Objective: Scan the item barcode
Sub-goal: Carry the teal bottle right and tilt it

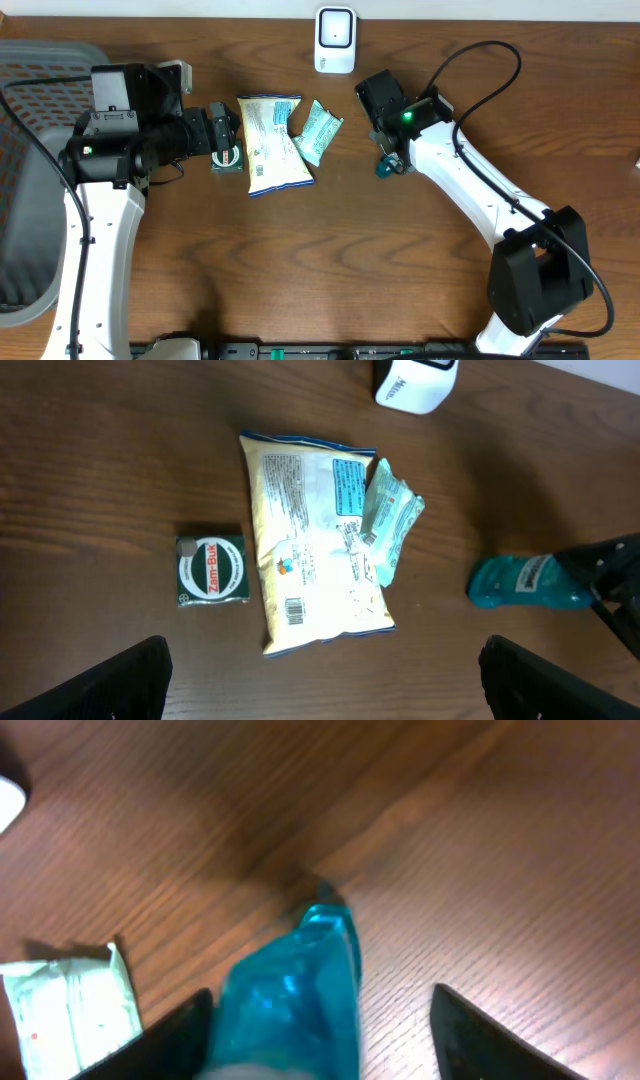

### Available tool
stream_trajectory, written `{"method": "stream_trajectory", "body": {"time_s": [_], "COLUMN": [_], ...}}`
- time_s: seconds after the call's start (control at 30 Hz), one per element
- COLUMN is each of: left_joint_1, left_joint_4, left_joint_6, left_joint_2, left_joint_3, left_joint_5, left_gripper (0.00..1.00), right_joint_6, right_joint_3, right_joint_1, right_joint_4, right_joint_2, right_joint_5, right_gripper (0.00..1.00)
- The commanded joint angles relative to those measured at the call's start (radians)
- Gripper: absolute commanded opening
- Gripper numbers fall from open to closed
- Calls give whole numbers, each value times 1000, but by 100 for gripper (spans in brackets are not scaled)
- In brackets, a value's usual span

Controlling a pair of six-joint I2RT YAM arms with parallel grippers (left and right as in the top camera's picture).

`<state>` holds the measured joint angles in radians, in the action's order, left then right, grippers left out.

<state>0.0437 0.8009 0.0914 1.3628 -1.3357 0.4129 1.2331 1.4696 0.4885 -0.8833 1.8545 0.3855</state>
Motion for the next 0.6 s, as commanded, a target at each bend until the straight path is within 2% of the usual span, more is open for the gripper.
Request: {"method": "stream_trajectory", "body": {"time_s": [0.0,0.1,0.23,0.57], "left_joint_1": [-1,-1,-1,-1], "left_joint_4": [-1,-1,-1,-1], "left_joint_6": [-16,-16,-16,-16], "left_joint_2": [3,3,3,3], "left_joint_3": [-2,-2,-2,-2], "left_joint_5": [-7,-7,-7,-7], "left_gripper": [98,98,98,98], "right_joint_6": [-21,-68,-181,-740], "right_joint_3": [-9,9,55,259], "right_joint_1": [4,4,4,4], "right_joint_4": [14,18,17,16], "right_joint_2": [2,2,2,2], "right_joint_5": [28,28,28,-8], "right_gripper": [77,86,88,93]}}
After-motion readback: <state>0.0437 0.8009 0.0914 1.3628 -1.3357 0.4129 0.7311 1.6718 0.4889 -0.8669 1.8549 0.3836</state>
